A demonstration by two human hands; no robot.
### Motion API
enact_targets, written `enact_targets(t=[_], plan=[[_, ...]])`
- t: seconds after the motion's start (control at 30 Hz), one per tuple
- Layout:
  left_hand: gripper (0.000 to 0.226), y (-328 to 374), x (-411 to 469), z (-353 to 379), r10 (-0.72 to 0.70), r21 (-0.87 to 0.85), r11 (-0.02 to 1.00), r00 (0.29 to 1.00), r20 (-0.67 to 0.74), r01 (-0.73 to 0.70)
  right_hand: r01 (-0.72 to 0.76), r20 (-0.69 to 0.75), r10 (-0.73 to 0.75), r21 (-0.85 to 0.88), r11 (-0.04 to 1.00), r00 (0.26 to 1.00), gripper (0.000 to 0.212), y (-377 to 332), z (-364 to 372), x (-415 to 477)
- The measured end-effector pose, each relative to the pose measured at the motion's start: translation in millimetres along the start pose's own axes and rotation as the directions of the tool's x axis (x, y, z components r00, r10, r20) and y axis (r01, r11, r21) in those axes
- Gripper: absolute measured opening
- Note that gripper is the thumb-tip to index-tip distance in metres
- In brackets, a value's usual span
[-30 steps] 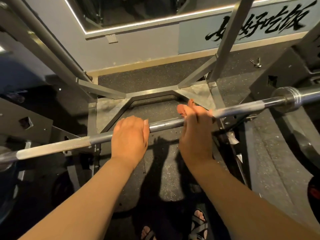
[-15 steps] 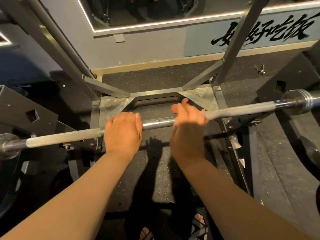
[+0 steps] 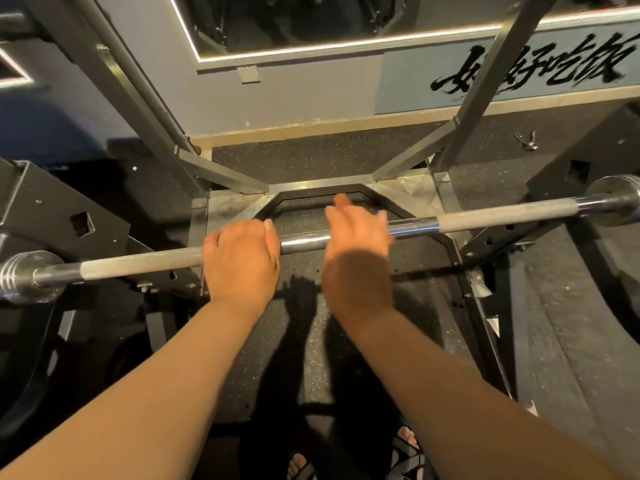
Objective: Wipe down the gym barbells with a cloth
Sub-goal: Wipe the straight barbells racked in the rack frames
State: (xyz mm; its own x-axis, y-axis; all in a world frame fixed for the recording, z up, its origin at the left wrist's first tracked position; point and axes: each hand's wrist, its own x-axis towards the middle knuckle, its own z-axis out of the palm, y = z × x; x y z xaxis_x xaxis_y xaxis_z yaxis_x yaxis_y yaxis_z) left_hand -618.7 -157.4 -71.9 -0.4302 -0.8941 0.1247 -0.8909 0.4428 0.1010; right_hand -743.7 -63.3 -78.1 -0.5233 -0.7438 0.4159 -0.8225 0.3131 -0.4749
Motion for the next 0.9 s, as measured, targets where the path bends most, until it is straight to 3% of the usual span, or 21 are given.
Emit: enact_targets(t=[0.1, 0.2, 0.33, 0.4, 0.5, 0.57, 0.63, 0.67, 0.73, 0.8, 0.83, 0.9], plan=[[0.026, 1.0, 2.6, 0.3, -0.018, -0.033, 0.999, 0.999, -0.042, 0.017, 0.162, 0.096, -0.171, 0.088, 0.983, 0.981, 0.045, -10.3, 5.3, 3.2], [0.027, -8.1, 3.6, 1.0, 0.040, -0.073, 0.996, 0.999, -0.026, -0.042, 0.283, 0.089, -0.285, 0.039, 0.958, 0.954, 0.027, 29.5, -6.5, 15.6], [0.034, -12.2, 2.1, -1.1, 0.060, -0.180, 0.981, 0.996, -0.062, -0.070, -0.104, -0.125, 0.109, 0.046, 0.993, 0.986, 0.030, 63.8, -24.4, 19.9], [0.036, -11.4, 2.1, 0.0, 0.057, -0.166, 0.984, 0.996, -0.066, -0.067, -0.165, -0.153, 0.172, 0.055, 0.985, 0.973, 0.033, 39.5, -13.1, 13.9], [0.036, -11.5, 5.4, 0.9, 0.052, -0.150, 0.986, 0.994, -0.091, -0.066, 0.039, -0.025, -0.038, 0.053, 0.998, 0.999, 0.038, -3.5, 5.2, -0.2], [0.036, -14.0, 7.4, 1.3, 0.071, -0.165, 0.982, 0.993, -0.095, -0.086, 0.201, 0.104, -0.211, 0.101, 0.974, 0.972, 0.041, -2.2, 3.3, 1.9], [0.033, -18.8, 6.7, 1.0, 0.105, -0.186, 0.975, 0.990, -0.092, -0.121, 0.355, 0.115, -0.358, 0.048, 0.934, 0.927, 0.035, 18.2, -5.7, 12.3], [0.031, -23.2, 6.2, 1.0, 0.114, -0.172, 0.977, 0.989, -0.096, -0.130, 0.364, 0.084, -0.364, 0.015, 0.931, 0.928, 0.033, 30.3, -8.8, 16.0], [0.029, -37.5, 7.1, 1.3, 0.099, -0.112, 0.988, 0.990, -0.098, -0.110, 0.137, 0.003, -0.137, 0.039, 0.990, 0.991, 0.033, 43.5, -15.3, 18.4], [0.025, -53.8, 9.5, 0.8, 0.067, -0.049, 0.996, 0.995, -0.078, -0.071, -0.074, -0.094, 0.080, 0.057, 0.996, 0.992, 0.035, 33.8, -6.4, 14.6], [0.024, -59.0, 10.3, 0.0, 0.064, -0.026, 0.997, 0.995, -0.077, -0.066, -0.104, -0.126, 0.110, 0.051, 0.993, 0.986, 0.035, 20.3, 2.7, 11.5], [0.025, -61.0, 11.0, -2.1, 0.067, -0.025, 0.997, 0.992, -0.108, -0.070, -0.030, -0.117, 0.032, 0.011, 0.999, 0.993, 0.034, -10.7, 28.0, 3.3]])
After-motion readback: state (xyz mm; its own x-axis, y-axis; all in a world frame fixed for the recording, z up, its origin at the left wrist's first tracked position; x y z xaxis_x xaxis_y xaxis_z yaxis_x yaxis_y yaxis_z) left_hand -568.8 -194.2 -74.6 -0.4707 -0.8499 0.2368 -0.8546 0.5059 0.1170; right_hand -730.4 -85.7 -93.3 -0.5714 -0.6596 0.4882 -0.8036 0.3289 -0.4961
